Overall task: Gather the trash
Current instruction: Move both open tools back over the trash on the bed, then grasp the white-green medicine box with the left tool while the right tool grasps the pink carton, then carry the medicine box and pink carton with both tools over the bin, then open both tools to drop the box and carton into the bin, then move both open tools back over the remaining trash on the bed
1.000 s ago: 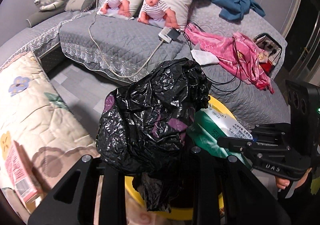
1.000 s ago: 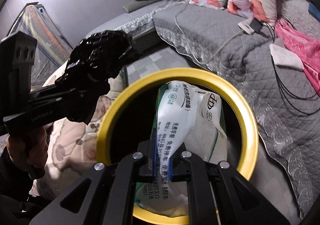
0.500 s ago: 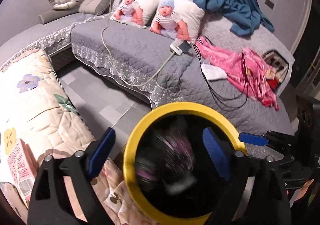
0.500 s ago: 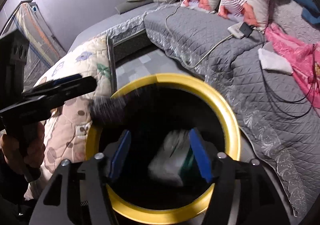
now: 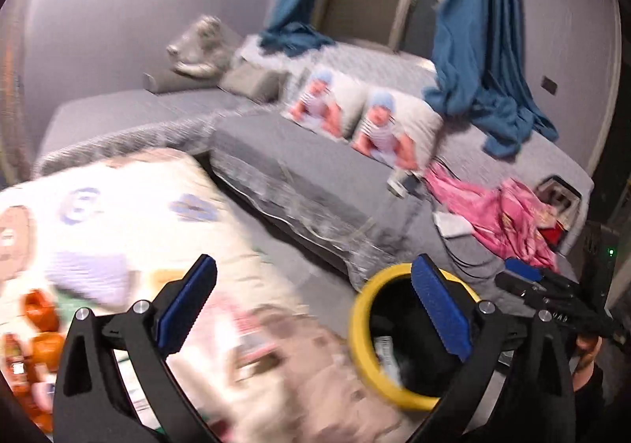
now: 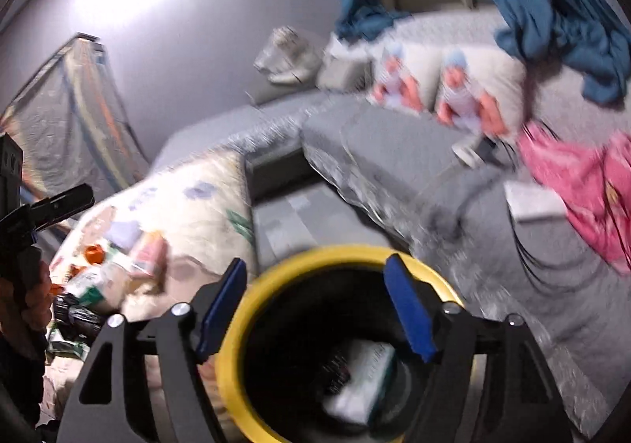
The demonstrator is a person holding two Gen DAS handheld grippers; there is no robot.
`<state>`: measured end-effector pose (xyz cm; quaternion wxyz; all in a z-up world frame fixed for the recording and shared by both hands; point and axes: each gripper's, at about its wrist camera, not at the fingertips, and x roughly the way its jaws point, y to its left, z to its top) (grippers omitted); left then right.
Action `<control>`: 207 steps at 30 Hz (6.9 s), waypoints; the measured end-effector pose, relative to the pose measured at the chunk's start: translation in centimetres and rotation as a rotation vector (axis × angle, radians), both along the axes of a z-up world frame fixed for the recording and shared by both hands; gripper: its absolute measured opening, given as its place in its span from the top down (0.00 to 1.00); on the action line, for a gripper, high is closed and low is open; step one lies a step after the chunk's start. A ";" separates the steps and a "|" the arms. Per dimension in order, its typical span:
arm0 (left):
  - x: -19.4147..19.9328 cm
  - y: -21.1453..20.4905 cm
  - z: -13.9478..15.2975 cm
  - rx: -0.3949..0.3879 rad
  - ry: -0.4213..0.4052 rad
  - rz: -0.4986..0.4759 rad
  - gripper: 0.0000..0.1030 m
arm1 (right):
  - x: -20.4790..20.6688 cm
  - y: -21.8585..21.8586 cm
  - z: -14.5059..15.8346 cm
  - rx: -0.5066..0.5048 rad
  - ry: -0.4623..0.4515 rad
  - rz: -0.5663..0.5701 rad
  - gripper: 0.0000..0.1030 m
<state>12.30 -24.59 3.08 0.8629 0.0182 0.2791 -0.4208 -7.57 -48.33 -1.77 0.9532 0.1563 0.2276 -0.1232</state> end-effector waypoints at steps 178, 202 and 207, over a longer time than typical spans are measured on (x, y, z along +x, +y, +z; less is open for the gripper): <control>-5.0 -17.0 -11.1 0.254 0.068 -0.161 0.14 | 1.4 -6.9 -9.9 0.157 0.310 -0.222 0.44; -0.2 -0.4 -1.8 0.112 -0.048 0.107 0.08 | 4.5 -0.5 -3.1 -0.031 0.130 -0.051 0.25; 1.2 7.5 -0.7 0.145 -0.102 0.238 0.08 | 7.6 2.8 -1.5 -0.084 0.107 0.061 0.25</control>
